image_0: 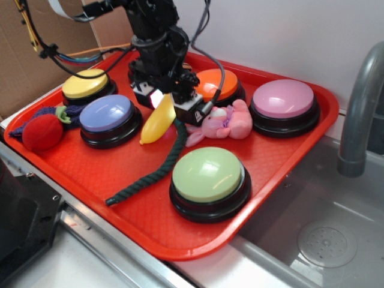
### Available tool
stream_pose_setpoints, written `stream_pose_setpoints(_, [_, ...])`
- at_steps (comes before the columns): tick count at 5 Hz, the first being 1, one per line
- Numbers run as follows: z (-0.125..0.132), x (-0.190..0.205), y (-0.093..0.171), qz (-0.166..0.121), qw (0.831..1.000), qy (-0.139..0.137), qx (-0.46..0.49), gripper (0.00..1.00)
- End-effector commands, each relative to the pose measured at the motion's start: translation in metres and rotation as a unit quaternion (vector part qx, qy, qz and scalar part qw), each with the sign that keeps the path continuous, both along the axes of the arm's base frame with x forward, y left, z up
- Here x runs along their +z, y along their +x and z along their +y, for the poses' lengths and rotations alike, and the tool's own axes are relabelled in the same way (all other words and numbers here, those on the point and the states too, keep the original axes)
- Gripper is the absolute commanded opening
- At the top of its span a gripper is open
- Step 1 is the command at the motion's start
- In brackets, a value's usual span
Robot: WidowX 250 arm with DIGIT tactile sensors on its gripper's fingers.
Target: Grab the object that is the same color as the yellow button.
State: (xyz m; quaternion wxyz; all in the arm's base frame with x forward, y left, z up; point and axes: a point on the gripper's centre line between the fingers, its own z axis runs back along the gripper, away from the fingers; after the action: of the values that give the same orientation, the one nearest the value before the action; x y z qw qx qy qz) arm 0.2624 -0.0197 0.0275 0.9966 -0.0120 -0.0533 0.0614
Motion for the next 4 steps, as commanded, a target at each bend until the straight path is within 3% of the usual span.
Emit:
stream_pose_setpoints(1, [0.001,0.016,0.010,-0.013,1.000,0.003,0.003,0.00])
stream_pose_setpoints(3, [0.001,0.049,0.000,-0.012,0.998,0.026,-0.047,0.00])
stream_pose_setpoints(4, [0.001,0.070,-0.006,0.023,0.997,0.054,-0.058,0.00])
